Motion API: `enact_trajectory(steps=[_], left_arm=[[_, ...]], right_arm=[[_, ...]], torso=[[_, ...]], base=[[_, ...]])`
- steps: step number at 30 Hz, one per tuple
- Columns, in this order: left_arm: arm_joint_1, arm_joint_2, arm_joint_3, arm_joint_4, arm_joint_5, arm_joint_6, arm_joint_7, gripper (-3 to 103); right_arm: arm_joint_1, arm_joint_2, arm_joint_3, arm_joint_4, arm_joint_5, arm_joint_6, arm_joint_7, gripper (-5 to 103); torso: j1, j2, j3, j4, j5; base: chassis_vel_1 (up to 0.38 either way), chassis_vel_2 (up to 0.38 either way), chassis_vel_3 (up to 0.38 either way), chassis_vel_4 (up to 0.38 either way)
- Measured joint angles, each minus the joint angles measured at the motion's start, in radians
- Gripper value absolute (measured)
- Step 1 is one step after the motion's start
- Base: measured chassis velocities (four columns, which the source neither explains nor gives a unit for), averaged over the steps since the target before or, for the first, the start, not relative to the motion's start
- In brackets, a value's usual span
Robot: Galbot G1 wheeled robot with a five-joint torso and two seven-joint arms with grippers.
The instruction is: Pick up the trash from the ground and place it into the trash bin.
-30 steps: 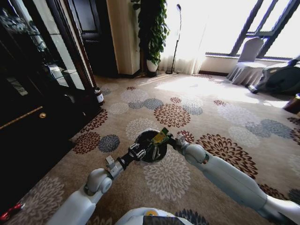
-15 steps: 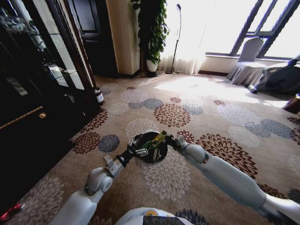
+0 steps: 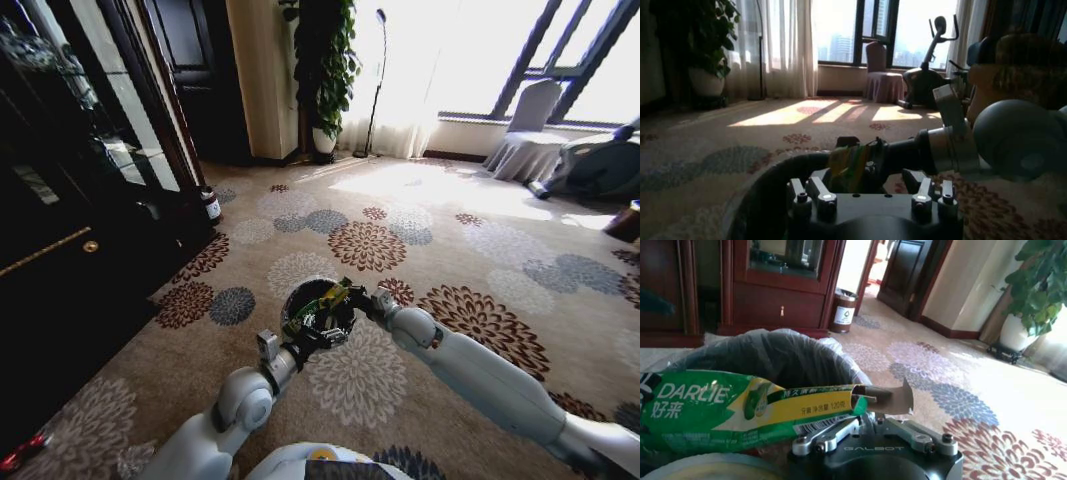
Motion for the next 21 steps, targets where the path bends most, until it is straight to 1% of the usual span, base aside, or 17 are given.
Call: enact_trajectory(steps=[1,3,4,5,8,10,11,12,13,14,15,17,18,20,21], left_arm=[[0.001,0.021,-0.017,-0.016,0.008,0.014,0.005,68],[0.0,0.03,-0.024,-0.02,0.01,0.018,0.006,68],[-0.008,0.052,-0.047,-0.023,0.012,0.024,0.014,64],[-0.008,0.052,-0.047,-0.023,0.012,0.024,0.014,64],[-0.042,0.068,-0.062,-0.015,-0.009,0.028,0.036,52],[-0.049,0.072,-0.061,-0.014,-0.012,0.031,0.041,52],[-0.068,0.08,-0.051,-0.005,-0.015,0.038,0.057,43],[-0.084,0.085,-0.038,0.008,-0.014,0.041,0.065,43],[-0.1,0.087,-0.023,0.023,-0.009,0.041,0.072,39],[-0.1,0.087,-0.023,0.023,-0.009,0.041,0.072,39],[-0.109,0.087,-0.016,0.033,-0.006,0.042,0.075,34],[-0.161,0.085,0.025,0.095,0.004,0.043,0.09,27],[-0.161,0.085,0.025,0.095,0.004,0.043,0.09,27],[-0.211,0.076,0.06,0.154,0.009,0.043,0.096,19],[-0.225,0.073,0.069,0.169,0.011,0.042,0.096,19]], right_arm=[[0.0,0.01,0.002,-0.013,-0.015,0.001,0.013,1],[0.0,0.015,0.002,-0.019,-0.02,0.002,0.019,1],[0.003,0.04,0.005,-0.047,-0.038,0.005,0.042,1],[0.003,0.04,0.005,-0.047,-0.038,0.005,0.042,1],[0.017,0.076,0.006,-0.095,-0.047,0.004,0.07,1],[0.019,0.08,0.005,-0.101,-0.048,0.004,0.074,1],[0.025,0.091,0.003,-0.115,-0.052,0.002,0.079,1],[0.028,0.096,0.002,-0.119,-0.055,0.002,0.081,1],[0.03,0.099,0.001,-0.122,-0.058,0.002,0.082,1],[0.03,0.099,0.001,-0.122,-0.058,0.002,0.082,1],[0.031,0.1,0.001,-0.122,-0.059,0.002,0.082,1],[0.032,0.1,0.002,-0.113,-0.065,0.002,0.084,1],[0.032,0.1,0.002,-0.113,-0.065,0.002,0.084,1],[0.027,0.094,0.007,-0.091,-0.072,0.002,0.084,1],[0.025,0.091,0.008,-0.081,-0.073,0.002,0.084,1]], torso=[[0.0,0.0,0.0,0.0,0.0001],[0.0,0.0,0.0,0.0,0.0001],[0.0,0.0,0.0,0.0001,0.0002],[0.0,0.0,0.0,0.0001,0.0002],[0.0,0.0,0.0,0.0002,-0.0001],[0.0,0.0,0.0,0.0001,-0.0001],[0.0,0.0,0.0,0.0001,0.0001],[0.0,0.0,0.0,0.0001,0.0001],[0.0,0.0,0.0,0.0002,0.0],[0.0,0.0,0.0,0.0002,0.0],[0.0,0.0,0.0,0.0002,-0.0001],[0.0,0.0,0.0,0.0001,0.0],[0.0,0.0,0.0,0.0001,0.0],[0.0,0.0,0.0,0.0,-0.0001],[0.0,0.0,0.0,-0.0001,-0.0001]], base=[[0.0,0.0,0.0,0.0],[0.0,0.0,0.0,0.0],[0.0,0.0,0.0,0.0],[0.0,0.0,0.0,0.0],[0.0,0.0,0.0,0.0],[0.0,0.0,0.0,0.0],[0.0,0.0,0.0,0.0],[0.0,0.0,0.0,0.0],[0.0,0.0,0.0,0.0],[0.0,0.0,0.0,0.0],[0.0,0.0,0.0,0.0],[0.0,0.0,0.0,0.0],[0.0,0.0,0.0,0.0],[0.0,0.0,0.0,0.0],[0.0,0.0,0.0,0.0]])
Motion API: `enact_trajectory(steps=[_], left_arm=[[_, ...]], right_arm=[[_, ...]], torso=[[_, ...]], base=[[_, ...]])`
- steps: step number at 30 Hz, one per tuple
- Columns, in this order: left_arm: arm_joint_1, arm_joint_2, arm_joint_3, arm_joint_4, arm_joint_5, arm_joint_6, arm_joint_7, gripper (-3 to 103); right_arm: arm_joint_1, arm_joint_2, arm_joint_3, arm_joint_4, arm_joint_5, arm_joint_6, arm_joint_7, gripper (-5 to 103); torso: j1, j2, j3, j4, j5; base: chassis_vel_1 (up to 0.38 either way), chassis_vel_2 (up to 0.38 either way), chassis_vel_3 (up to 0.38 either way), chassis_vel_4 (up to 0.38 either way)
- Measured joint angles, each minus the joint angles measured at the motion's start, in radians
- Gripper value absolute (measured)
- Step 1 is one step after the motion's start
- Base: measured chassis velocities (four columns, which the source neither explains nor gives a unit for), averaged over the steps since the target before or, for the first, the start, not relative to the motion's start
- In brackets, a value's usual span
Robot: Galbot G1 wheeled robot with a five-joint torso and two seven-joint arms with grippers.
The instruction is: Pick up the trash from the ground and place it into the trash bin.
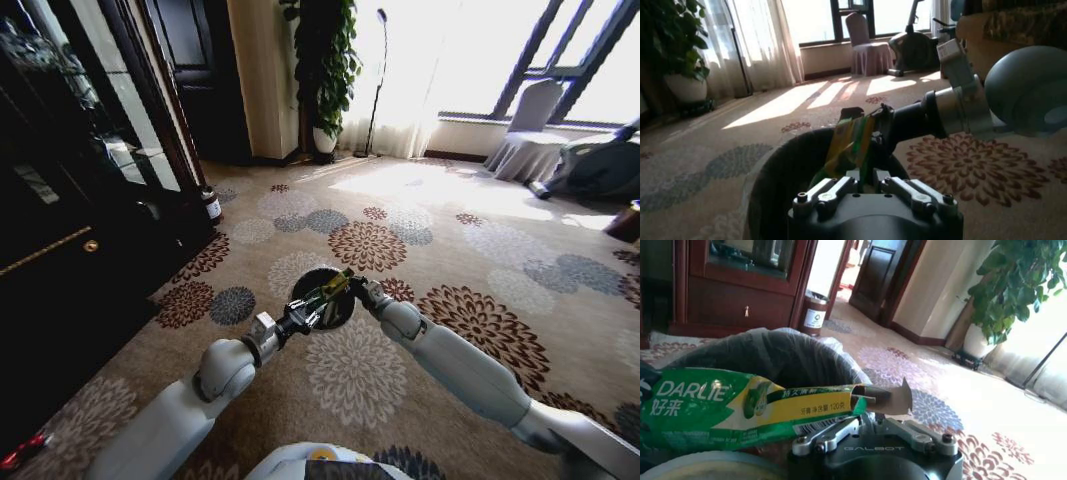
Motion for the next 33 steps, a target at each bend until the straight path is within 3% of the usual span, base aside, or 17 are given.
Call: enact_trajectory(steps=[7,17,33], left_arm=[[-0.076,-0.014,0.041,0.072,0.005,0.011,0.009,2],[-0.148,-0.026,0.082,0.146,0.0,0.057,0.013,0],[-0.242,-0.065,0.137,0.26,-0.004,0.118,-0.047,0]], right_arm=[[-0.018,-0.015,0.012,0.047,0.0,0.0,0.0,1],[-0.031,-0.022,0.014,0.104,0.005,0.0,0.0,1],[-0.037,-0.038,-0.01,0.183,0.002,-0.004,-0.009,1]], torso=[[0.0,0.0,0.0,0.0,0.0001],[0.0,0.0,0.0,0.0003,0.0002],[0.0,0.0,0.0,0.0001,0.0001]], base=[[0.0,0.0,0.0,0.0],[0.0,0.0,0.0,0.0],[0.0,0.0,0.0,0.0]])
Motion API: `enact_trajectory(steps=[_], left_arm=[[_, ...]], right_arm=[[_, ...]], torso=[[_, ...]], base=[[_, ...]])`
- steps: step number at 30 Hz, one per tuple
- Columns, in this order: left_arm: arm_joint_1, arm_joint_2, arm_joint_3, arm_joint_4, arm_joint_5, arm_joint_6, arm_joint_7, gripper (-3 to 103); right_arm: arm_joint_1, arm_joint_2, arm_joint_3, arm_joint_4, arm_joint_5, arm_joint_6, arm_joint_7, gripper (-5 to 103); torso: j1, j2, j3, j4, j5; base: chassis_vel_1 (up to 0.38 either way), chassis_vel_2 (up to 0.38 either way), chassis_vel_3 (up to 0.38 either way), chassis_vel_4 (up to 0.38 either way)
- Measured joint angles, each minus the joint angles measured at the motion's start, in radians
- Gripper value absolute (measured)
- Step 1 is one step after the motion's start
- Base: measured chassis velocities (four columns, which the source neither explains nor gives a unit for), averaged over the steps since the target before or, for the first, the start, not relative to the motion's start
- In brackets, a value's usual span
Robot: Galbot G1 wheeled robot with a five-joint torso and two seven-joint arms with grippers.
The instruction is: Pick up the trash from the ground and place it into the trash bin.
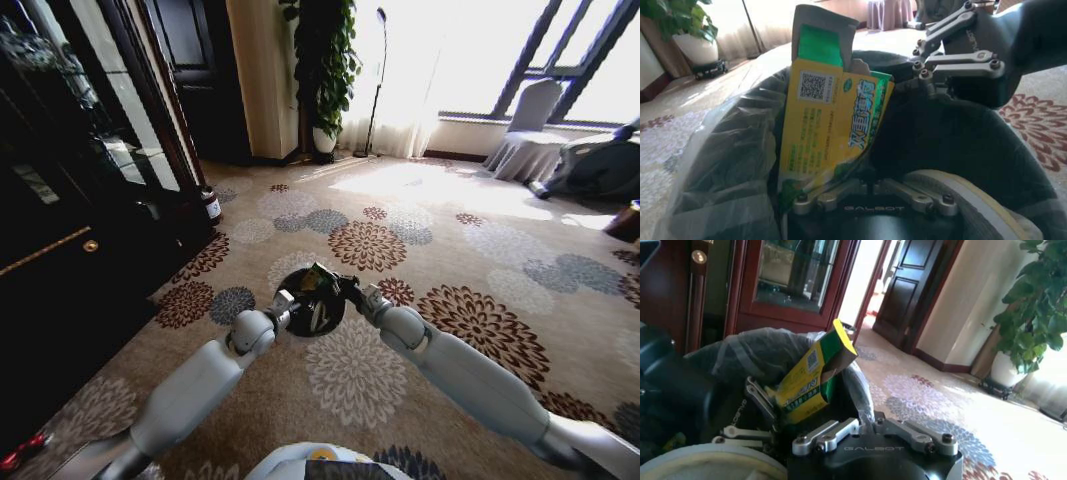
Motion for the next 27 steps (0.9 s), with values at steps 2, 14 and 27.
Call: enact_trajectory(steps=[2,14,27], left_arm=[[0.001,-0.003,0.002,0.007,0.003,0.002,-0.011,0],[0.007,-0.022,0.018,0.06,0.025,-0.021,-0.031,0],[0.143,0.048,-0.059,-0.131,0.004,-0.089,-0.002,16]], right_arm=[[-0.002,-0.005,-0.001,0.005,0.0,-0.002,-0.002,1],[-0.018,-0.024,-0.009,0.041,0.037,-0.021,0.011,1],[-0.01,-0.025,0.011,-0.061,0.031,0.0,0.004,1]], torso=[[0.0,0.0,0.0,0.0001,0.0001],[0.0,0.0,0.0,0.0,0.0001],[0.0,0.0,0.0,0.0001,0.0]], base=[[0.0,0.0,0.0,0.0],[0.0,0.0,0.0,0.0],[0.0,0.0,0.0,0.0]])
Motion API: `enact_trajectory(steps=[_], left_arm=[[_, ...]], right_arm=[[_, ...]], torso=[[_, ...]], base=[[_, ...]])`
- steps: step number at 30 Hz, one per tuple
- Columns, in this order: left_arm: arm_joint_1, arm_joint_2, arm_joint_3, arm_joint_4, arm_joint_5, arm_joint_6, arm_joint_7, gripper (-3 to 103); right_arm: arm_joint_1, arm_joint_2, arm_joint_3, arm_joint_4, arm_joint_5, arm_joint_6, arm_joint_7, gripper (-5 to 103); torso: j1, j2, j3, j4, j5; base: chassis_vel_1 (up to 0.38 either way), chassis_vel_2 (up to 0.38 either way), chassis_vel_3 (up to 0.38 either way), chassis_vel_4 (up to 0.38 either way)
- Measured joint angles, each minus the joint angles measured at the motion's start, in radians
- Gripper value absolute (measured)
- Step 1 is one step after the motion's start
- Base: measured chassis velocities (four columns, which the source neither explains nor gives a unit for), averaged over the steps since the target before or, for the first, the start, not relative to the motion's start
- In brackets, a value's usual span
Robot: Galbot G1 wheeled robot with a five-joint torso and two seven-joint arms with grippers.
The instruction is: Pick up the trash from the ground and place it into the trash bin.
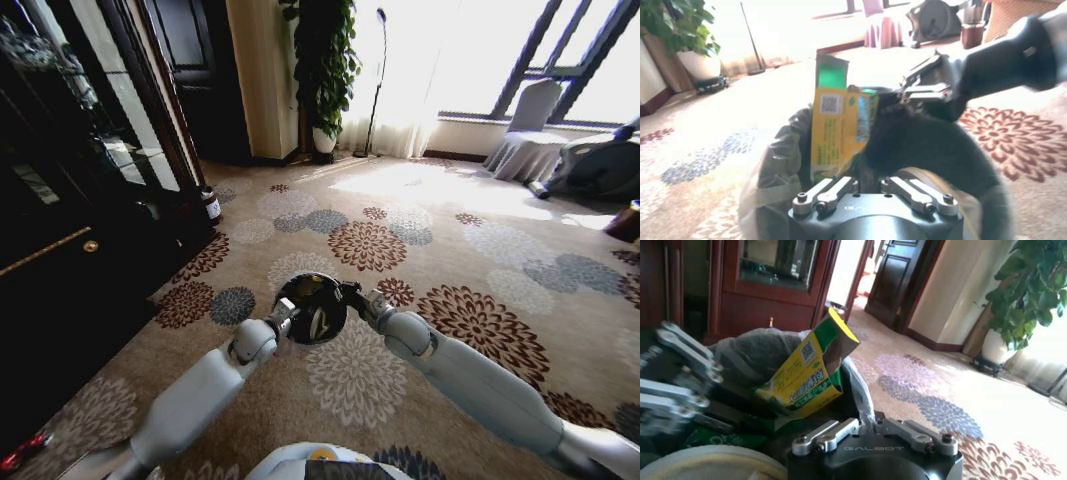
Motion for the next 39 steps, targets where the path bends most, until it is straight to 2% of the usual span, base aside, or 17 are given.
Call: enact_trajectory(steps=[2,12,14,16,18,20,23,25,26,29,30,33,34,35,36,37,39], left_arm=[[0.014,0.005,-0.009,-0.017,-0.003,-0.002,0.003,16],[0.103,0.009,-0.106,-0.155,-0.094,-0.011,0.005,59],[0.118,0.006,-0.122,-0.175,-0.108,-0.019,-0.001,59],[0.199,-0.02,-0.196,-0.228,-0.122,-0.065,-0.039,76],[0.226,-0.03,-0.219,-0.237,-0.117,-0.083,-0.054,76],[0.351,-0.094,-0.325,-0.245,-0.065,-0.18,-0.117,86],[0.45,-0.154,-0.406,-0.217,-0.028,-0.282,-0.141,97],[0.552,-0.215,-0.491,-0.175,0.007,-0.403,-0.157,100],[0.552,-0.215,-0.491,-0.175,0.007,-0.403,-0.157,100],[0.676,-0.294,-0.634,-0.096,0.109,-0.548,-0.178,100],[0.676,-0.294,-0.634,-0.096,0.109,-0.548,-0.178,100],[0.743,-0.374,-0.707,0.002,0.223,-0.624,-0.292,100],[0.743,-0.374,-0.707,0.002,0.223,-0.624,-0.292,100],[0.78,-0.428,-0.717,0.038,0.238,-0.62,-0.377,100],[0.797,-0.451,-0.712,0.052,0.24,-0.608,-0.422,100],[0.797,-0.451,-0.712,0.052,0.24,-0.608,-0.422,100],[0.815,-0.498,-0.694,0.113,0.179,-0.574,-0.521,100]], right_arm=[[0.003,0.003,0.0,-0.018,-0.003,0.005,-0.002,1],[0.013,0.021,0.023,-0.127,0.007,0.02,-0.014,1],[0.012,0.021,0.031,-0.137,0.018,0.02,-0.014,1],[0.008,0.012,0.057,-0.166,0.06,0.013,-0.012,1],[0.007,0.008,0.062,-0.171,0.071,0.012,-0.011,1],[0.006,0.0,0.076,-0.177,0.125,0.003,0.009,1],[0.003,0.0,0.086,-0.179,0.152,0.009,0.018,1],[-0.003,0.007,0.095,-0.186,0.174,0.036,0.037,1],[-0.003,0.007,0.095,-0.186,0.174,0.036,0.037,1],[-0.018,0.033,0.114,-0.188,0.2,0.069,0.065,1],[-0.018,0.033,0.114,-0.188,0.2,0.069,0.065,1],[-0.04,0.039,0.129,-0.16,0.207,0.077,0.073,1],[-0.04,0.039,0.129,-0.16,0.207,0.077,0.073,1],[-0.051,0.035,0.135,-0.146,0.207,0.081,0.073,1],[-0.055,0.033,0.138,-0.14,0.208,0.083,0.073,1],[-0.055,0.033,0.138,-0.14,0.208,0.083,0.073,1],[-0.061,0.028,0.144,-0.135,0.208,0.093,0.073,1]], torso=[[0.0,0.0,0.0,-0.0001,0.0],[0.0,0.0,0.0,-0.0001,0.0001],[0.0,0.0,0.0,0.0,0.0003],[0.0,0.0,0.0,-0.0003,0.0002],[0.0,0.0,0.0,-0.0004,0.0002],[0.0,0.0,0.0,-0.0005,0.0001],[0.0,0.0,0.0,-0.0002,0.0003],[0.0,0.0,0.0,0.0001,-0.0001],[0.0,0.0,0.0,0.0001,-0.0001],[0.0,0.0,0.0,0.0001,0.0003],[0.0,0.0,0.0,0.0001,0.0003],[0.0,0.0,0.0,0.0002,-0.0001],[0.0,0.0,0.0,0.0002,-0.0001],[0.0,0.0,0.0,0.0002,0.0],[0.0,0.0,0.0,0.0005,0.0],[0.0,0.0,0.0,0.0005,0.0],[0.0,0.0,0.0,0.0002,-0.0001]], base=[[0.0,0.0,0.0,0.0],[0.0,0.0,0.0,0.0],[0.0,0.0,0.0,0.0],[0.0,0.0,0.0,0.0],[0.0,0.0,0.0,0.0],[0.0,0.0,0.0,0.0],[0.0,0.0,0.0,0.0],[0.0,0.0,0.0,0.0],[0.0,0.0,0.0,0.0],[0.0,0.0,0.0,0.0],[0.0,0.0,0.0,0.0],[0.0,0.0,0.0,0.0],[0.0,0.0,0.0,0.0],[0.0,0.0,0.0,0.0],[0.0,0.0,0.0,0.0],[0.0,0.0,0.0,0.0],[0.0,0.0,0.0,0.0]])
